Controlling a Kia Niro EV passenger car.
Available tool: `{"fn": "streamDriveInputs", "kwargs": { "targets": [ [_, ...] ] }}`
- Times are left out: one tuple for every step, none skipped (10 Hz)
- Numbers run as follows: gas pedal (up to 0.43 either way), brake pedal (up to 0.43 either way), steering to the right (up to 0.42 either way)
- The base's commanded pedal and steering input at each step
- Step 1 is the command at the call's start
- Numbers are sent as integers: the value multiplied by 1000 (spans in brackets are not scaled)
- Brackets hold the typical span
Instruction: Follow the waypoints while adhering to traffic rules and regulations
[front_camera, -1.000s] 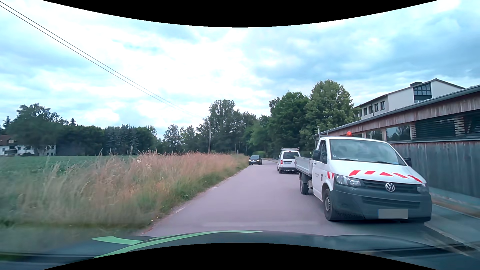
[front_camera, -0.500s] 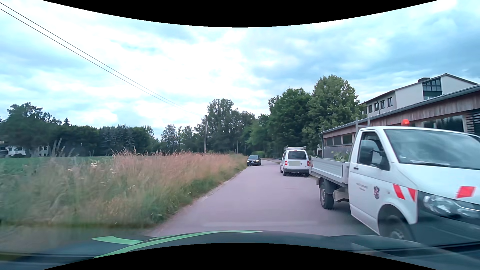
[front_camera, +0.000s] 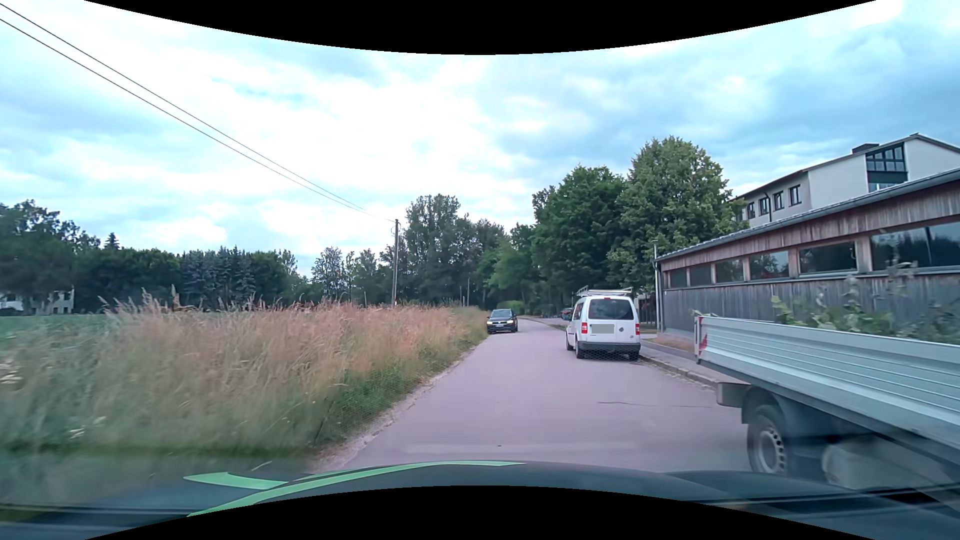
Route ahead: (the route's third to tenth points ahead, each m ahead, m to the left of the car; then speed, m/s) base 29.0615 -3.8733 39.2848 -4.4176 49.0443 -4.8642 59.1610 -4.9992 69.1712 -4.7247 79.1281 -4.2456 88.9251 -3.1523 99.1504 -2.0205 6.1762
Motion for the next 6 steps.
{"fn": "streamDriveInputs", "kwargs": {
  "targets": [
    [209, 0, 47],
    [209, 0, 48],
    [197, 0, 48],
    [189, 0, 47],
    [177, 0, 40],
    [169, 0, 37]
  ]
}}
